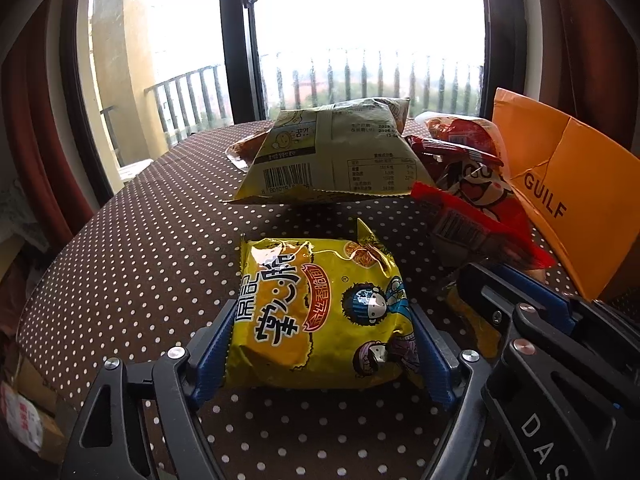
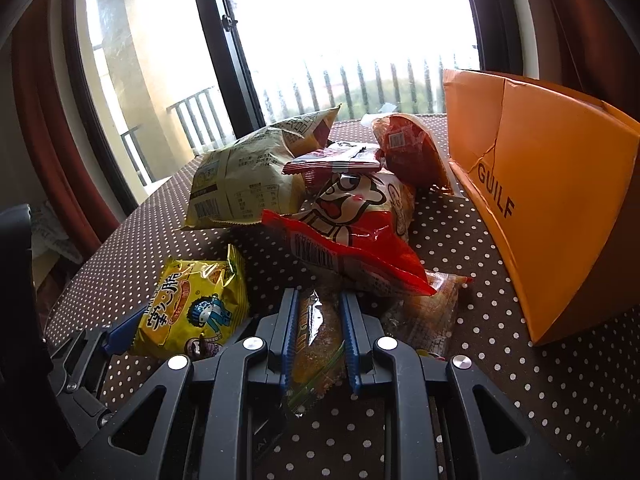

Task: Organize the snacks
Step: 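Grasp the yellow chip bag with the left gripper while the right gripper holds the candy packet, then carry both snacks over the orange box and open both grippers to drop them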

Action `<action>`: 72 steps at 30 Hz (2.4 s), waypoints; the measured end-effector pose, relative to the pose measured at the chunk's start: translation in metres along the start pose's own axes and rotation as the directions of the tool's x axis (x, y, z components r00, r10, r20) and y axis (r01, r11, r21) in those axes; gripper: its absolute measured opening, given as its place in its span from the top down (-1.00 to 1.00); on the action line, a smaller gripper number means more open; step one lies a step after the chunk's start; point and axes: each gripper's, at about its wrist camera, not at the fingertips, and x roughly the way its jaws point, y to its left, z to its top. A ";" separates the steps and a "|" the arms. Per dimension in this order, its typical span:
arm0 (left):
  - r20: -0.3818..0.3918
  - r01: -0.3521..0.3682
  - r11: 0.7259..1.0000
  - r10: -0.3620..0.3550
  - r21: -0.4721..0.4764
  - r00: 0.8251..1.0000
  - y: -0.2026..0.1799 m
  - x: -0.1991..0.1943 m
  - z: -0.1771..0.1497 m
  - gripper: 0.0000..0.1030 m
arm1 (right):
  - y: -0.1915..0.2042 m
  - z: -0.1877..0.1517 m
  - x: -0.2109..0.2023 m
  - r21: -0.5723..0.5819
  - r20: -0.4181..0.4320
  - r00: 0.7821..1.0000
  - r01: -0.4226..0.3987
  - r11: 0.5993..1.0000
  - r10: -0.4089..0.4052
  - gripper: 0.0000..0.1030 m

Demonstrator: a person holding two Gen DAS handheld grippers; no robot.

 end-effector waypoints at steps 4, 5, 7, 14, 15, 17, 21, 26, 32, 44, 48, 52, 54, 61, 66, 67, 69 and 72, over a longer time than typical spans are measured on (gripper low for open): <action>0.011 0.000 1.000 0.000 -0.005 1.000 -0.001 -0.007 0.001 -0.58 | 0.001 -0.002 -0.007 0.000 0.013 1.000 -0.005 1.000 0.005 0.53; 0.015 -0.002 1.000 0.002 -0.005 1.000 -0.001 -0.010 0.001 -0.58 | 0.002 -0.002 -0.009 0.001 0.018 1.000 -0.006 1.000 0.006 0.53; 0.025 -0.005 1.000 0.005 -0.004 1.000 -0.003 -0.016 0.001 -0.58 | 0.002 -0.001 -0.015 0.002 0.027 1.000 -0.011 1.000 0.011 0.53; 0.065 -0.005 1.000 0.005 -0.010 0.998 -0.010 -0.038 0.011 -0.58 | 0.001 0.008 -0.036 -0.001 0.072 0.997 -0.020 1.000 0.020 0.53; 0.068 -0.003 1.000 0.004 -0.011 0.998 -0.011 -0.041 0.013 -0.58 | 0.001 0.010 -0.039 0.000 0.077 0.997 -0.021 1.000 0.021 0.53; 0.074 -0.001 1.000 0.002 -0.015 0.997 -0.013 -0.045 0.018 -0.58 | -0.001 0.015 -0.044 -0.001 0.085 0.996 -0.022 1.000 0.022 0.53; 0.083 0.006 1.000 -0.004 -0.022 0.997 -0.014 -0.053 0.031 -0.58 | -0.003 0.027 -0.050 -0.001 0.099 0.995 -0.021 1.000 0.021 0.53; 0.098 0.013 1.000 -0.010 -0.028 0.995 -0.016 -0.061 0.049 -0.58 | -0.003 0.042 -0.057 -0.009 0.115 0.993 -0.020 1.000 0.021 0.53; 0.115 0.026 0.999 -0.022 -0.030 0.993 -0.019 -0.067 0.074 -0.58 | -0.006 0.063 -0.063 -0.011 0.139 0.990 -0.025 1.000 0.027 0.53; 0.164 0.073 0.997 -0.072 -0.001 0.984 -0.043 -0.065 0.125 -0.58 | -0.025 0.108 -0.072 0.002 0.198 0.980 0.007 1.000 -0.007 0.53; 0.179 0.094 0.996 -0.095 0.014 0.979 -0.055 -0.061 0.138 -0.58 | -0.036 0.118 -0.074 0.009 0.215 0.976 0.027 1.000 -0.028 0.53; 0.184 0.117 0.993 -0.121 0.034 0.975 -0.069 -0.054 0.148 -0.58 | -0.051 0.127 -0.076 0.021 0.228 0.972 0.047 0.999 -0.050 0.53; 0.187 0.131 0.990 -0.137 0.047 0.973 -0.078 -0.051 0.152 -0.58 | -0.059 0.132 -0.077 0.028 0.233 0.971 0.055 0.998 -0.060 0.53; 0.186 0.187 0.977 -0.203 0.099 0.961 -0.116 -0.041 0.164 -0.58 | -0.097 0.140 -0.083 0.066 0.253 0.961 0.098 0.993 -0.112 0.53; 0.161 0.237 0.963 -0.256 0.128 0.953 -0.145 -0.034 0.173 -0.58 | -0.121 0.145 -0.089 0.095 0.255 0.955 0.133 0.986 -0.154 0.53; 0.154 0.248 0.960 -0.267 0.133 0.951 -0.150 -0.032 0.175 -0.58 | -0.126 0.146 -0.090 0.100 0.256 0.953 0.142 0.985 -0.163 0.53; 0.141 0.267 0.953 -0.287 0.140 0.948 -0.166 -0.031 0.174 -0.58 | -0.135 0.146 -0.092 0.107 0.258 0.949 0.159 0.981 -0.182 0.53; 0.115 0.300 0.943 -0.317 0.143 0.941 -0.184 -0.027 0.176 -0.58 | -0.150 0.147 -0.095 0.121 0.257 0.946 0.174 0.977 -0.200 0.53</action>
